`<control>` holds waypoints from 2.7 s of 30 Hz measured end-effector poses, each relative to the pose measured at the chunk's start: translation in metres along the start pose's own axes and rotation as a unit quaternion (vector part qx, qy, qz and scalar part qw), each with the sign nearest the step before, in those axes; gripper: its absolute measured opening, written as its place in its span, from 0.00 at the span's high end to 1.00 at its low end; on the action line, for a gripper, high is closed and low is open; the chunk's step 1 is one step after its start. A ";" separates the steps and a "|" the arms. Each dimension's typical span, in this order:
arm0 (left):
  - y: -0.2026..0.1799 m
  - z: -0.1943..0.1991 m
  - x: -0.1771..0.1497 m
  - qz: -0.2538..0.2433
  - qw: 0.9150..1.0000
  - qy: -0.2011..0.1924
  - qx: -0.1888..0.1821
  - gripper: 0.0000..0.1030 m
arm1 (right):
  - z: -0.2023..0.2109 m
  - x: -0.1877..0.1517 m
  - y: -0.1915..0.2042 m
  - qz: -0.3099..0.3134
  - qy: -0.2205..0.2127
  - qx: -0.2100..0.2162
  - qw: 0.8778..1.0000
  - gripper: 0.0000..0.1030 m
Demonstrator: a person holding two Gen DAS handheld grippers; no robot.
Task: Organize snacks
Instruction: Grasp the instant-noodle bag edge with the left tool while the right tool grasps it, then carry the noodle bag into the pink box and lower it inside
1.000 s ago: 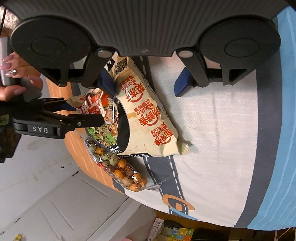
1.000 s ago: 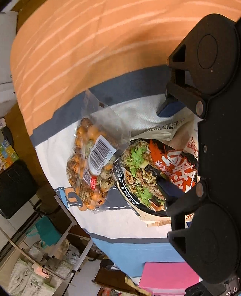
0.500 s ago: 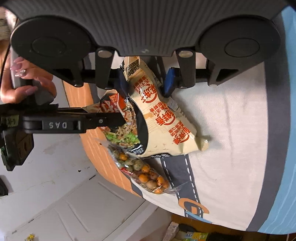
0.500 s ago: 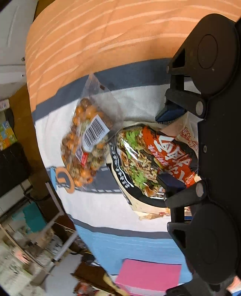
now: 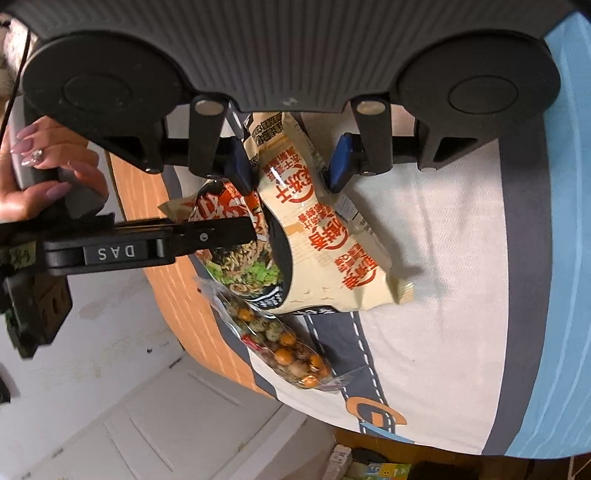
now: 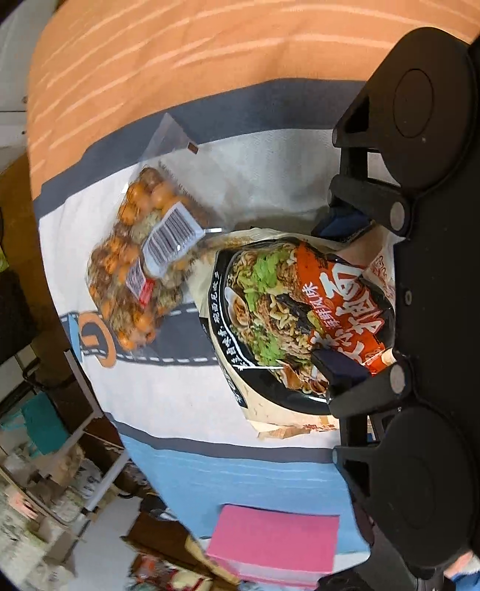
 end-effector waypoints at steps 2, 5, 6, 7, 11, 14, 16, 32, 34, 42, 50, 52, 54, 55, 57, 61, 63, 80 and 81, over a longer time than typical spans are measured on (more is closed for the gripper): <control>-0.001 0.007 -0.003 0.001 1.000 0.008 0.001 0.59 | 0.004 -0.002 0.008 0.006 0.003 -0.002 1.000 0.33; 0.000 0.021 -0.005 0.007 1.000 0.007 0.005 0.59 | 0.008 -0.005 0.018 0.001 0.017 0.004 1.000 0.33; 0.000 0.027 -0.006 0.004 1.000 0.006 0.009 0.59 | 0.010 -0.005 0.024 0.007 0.019 0.004 1.000 0.33; -0.001 0.032 -0.007 0.000 1.000 0.005 0.012 0.59 | 0.013 -0.005 0.030 0.014 0.017 0.005 1.000 0.33; -0.004 0.053 -0.009 -0.027 0.999 -0.011 0.032 0.59 | 0.025 -0.004 0.054 0.041 0.000 0.002 0.999 0.33; -0.003 0.067 -0.011 -0.028 0.999 -0.012 0.040 0.59 | 0.031 -0.006 0.069 0.045 -0.009 0.004 0.999 0.33; -0.002 0.078 -0.015 -0.035 0.998 -0.012 0.046 0.59 | 0.034 -0.011 0.079 0.048 -0.016 0.004 0.999 0.33; 0.013 0.146 -0.041 -0.055 0.994 -0.039 0.085 0.59 | 0.053 -0.035 0.148 0.088 -0.066 0.016 0.994 0.33; 0.016 0.159 -0.045 -0.058 0.993 -0.049 0.090 0.59 | 0.054 -0.037 0.158 0.092 -0.072 0.031 0.993 0.33; 0.040 0.214 -0.044 -0.056 0.990 -0.076 0.102 0.59 | 0.056 -0.029 0.210 0.141 -0.085 0.059 0.985 0.38; 0.074 0.280 -0.015 -0.043 0.986 -0.110 0.118 0.59 | 0.056 0.008 0.281 0.191 -0.102 0.093 0.972 0.45; 0.088 0.300 -0.007 -0.033 0.985 -0.121 0.120 0.59 | 0.052 0.020 0.304 0.204 -0.106 0.104 0.968 0.46; 0.104 0.319 0.002 -0.019 0.984 -0.131 0.120 0.59 | 0.049 0.031 0.324 0.210 -0.122 0.111 0.964 0.50; 0.112 0.328 0.008 -0.008 0.984 -0.135 0.119 0.59 | 0.047 0.037 0.337 0.222 -0.133 0.113 0.959 0.50; 0.129 0.343 0.019 0.006 0.983 -0.142 0.119 0.59 | 0.043 0.048 0.357 0.231 -0.150 0.120 0.954 0.54; 0.166 0.371 0.044 0.025 0.977 -0.169 0.131 0.59 | 0.023 0.075 0.391 0.241 -0.163 0.143 0.946 0.55; 0.186 0.379 0.057 0.049 0.974 -0.178 0.129 0.59 | 0.007 0.088 0.404 0.241 -0.161 0.153 0.945 0.56; 0.318 0.378 0.130 0.056 0.948 -0.199 0.243 0.50 | -0.119 0.112 0.461 0.159 -0.109 0.177 0.965 0.52; 0.314 0.379 0.131 0.042 0.944 -0.209 0.252 0.45 | -0.116 0.109 0.462 0.172 -0.107 0.171 0.964 0.50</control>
Point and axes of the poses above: each gripper's, at about its wrist camera, not at the fingertips, and z roughly against the way its jaws point, y to its left, x to its top, the point moved 9 cm from there along -z, roughly the way its jaws point, and after that the axes turned 14 degrees about z, right-handed, at the moved point
